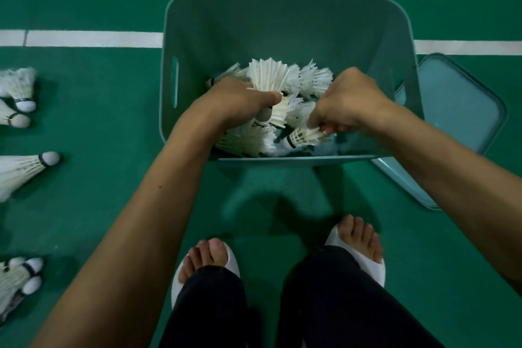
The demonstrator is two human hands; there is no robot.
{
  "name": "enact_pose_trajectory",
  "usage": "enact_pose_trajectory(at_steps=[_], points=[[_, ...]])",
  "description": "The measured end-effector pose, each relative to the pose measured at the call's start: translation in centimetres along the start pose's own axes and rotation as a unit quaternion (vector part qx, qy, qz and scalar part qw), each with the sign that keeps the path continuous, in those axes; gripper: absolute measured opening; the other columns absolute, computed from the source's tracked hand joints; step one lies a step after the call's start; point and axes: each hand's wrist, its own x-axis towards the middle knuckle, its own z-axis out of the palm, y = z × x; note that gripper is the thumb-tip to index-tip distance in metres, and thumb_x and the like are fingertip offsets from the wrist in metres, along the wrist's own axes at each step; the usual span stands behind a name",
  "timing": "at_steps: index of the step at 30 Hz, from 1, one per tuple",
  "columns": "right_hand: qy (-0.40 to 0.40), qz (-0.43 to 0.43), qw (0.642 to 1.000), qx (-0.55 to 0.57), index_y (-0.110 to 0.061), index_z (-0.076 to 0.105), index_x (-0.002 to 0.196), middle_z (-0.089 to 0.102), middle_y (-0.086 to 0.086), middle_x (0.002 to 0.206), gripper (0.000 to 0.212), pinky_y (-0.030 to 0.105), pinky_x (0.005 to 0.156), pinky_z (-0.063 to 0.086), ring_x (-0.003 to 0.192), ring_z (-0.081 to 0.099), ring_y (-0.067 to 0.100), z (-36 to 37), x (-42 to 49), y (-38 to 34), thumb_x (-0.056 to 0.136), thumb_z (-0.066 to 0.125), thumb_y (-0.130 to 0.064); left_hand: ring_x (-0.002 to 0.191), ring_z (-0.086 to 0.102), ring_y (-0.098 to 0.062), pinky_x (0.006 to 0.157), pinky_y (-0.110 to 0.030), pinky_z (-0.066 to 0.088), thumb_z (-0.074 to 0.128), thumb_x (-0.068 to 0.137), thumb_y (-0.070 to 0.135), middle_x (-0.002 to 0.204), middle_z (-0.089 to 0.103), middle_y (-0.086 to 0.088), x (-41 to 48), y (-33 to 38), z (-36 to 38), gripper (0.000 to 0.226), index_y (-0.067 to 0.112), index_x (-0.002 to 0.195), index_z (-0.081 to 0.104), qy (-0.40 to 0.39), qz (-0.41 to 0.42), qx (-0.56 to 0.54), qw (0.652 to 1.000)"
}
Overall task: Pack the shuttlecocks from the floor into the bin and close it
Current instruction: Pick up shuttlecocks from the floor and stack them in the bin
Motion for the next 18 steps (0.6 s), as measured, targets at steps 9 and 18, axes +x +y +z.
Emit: enact_pose_trajectory(at_steps=[9,18], points=[[-0.076,0.029,0.996,0.034,0.005,0.075,0.076,0.077,0.012,0.067,0.009,0.026,0.045,0.043,0.043,0.05,0.016,0.3,-0.5,0.6,0.081,0.078,-0.002,0.082,0.064,-0.022,0.1,-0.045,0.05,0.074,0.086,0.053,0.079,0.076,0.004,0.7,-0.5,-0.4,0.045,0.011,0.098,0.078,0.005,-0.007,-0.011,1.0],[-0.077,0.036,0.996,0.033,0.007,0.068,0.072,0.075,0.015,0.064,0.013,0.026,0.044,0.049,0.037,0.054,0.015,0.2,-0.2,0.8,0.085,0.069,0.006,0.07,0.059,-0.02,0.069,-0.029,0.045,0.072,0.088,0.05,0.085,0.076,-0.003,0.5,-0.7,-0.8,0.038,0.015,0.074,0.076,0.036,0.008,-0.036,0.999]])
